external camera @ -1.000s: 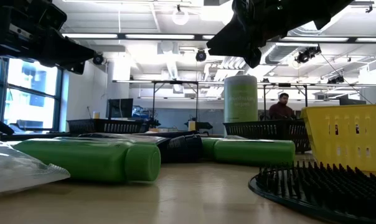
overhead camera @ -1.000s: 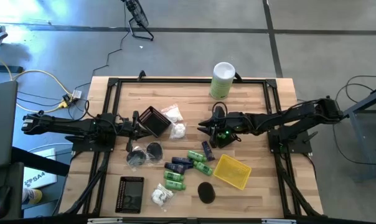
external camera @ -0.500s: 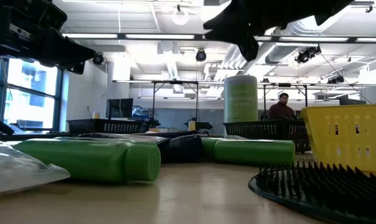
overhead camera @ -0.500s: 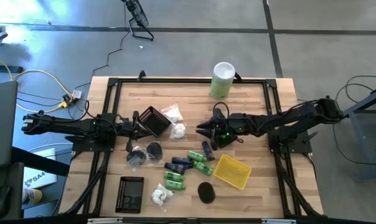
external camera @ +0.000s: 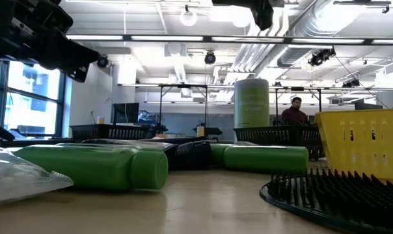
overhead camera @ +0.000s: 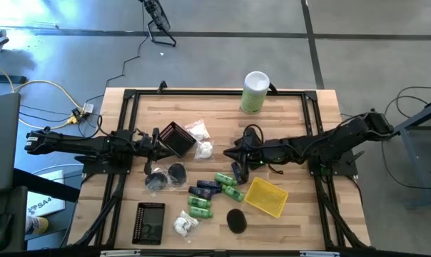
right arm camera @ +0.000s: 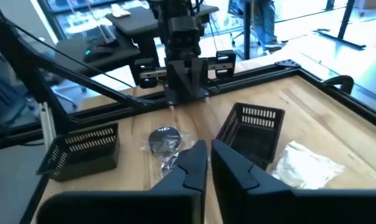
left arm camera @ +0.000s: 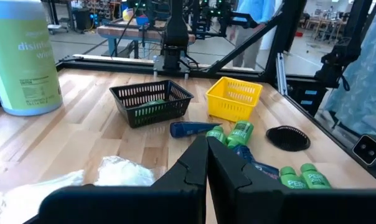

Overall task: Pick & Place Travel size toiletries
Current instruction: Put the shaving cream tube into the yellow bin

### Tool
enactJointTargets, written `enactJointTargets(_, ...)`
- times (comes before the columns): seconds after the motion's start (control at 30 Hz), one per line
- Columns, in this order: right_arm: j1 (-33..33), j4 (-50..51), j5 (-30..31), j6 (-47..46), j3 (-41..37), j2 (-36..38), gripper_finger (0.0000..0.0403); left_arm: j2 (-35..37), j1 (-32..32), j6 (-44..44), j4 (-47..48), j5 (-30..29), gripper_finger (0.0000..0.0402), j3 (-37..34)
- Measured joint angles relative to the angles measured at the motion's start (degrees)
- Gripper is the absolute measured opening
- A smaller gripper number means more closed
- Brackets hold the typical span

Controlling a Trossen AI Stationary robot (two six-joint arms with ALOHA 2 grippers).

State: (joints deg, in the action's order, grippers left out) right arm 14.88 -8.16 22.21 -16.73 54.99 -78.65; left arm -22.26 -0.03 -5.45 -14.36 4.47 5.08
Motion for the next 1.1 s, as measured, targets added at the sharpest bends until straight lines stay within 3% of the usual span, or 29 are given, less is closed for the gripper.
enactJointTargets(0.37, 3.82, 5.74, 6.45, -2.99, 4.76, -0.6, 0.0002, -0.01, 0.02, 0.0, 0.01, 0.0, 0.0001, -0.02)
enactJointTargets(1.1, 8.46, 5.82, 8.41, -20.92, 4.8, -7.2, 0.0002, -0.01, 0.02, 0.54, 2.68, -0.02, 0.0001, -0.02)
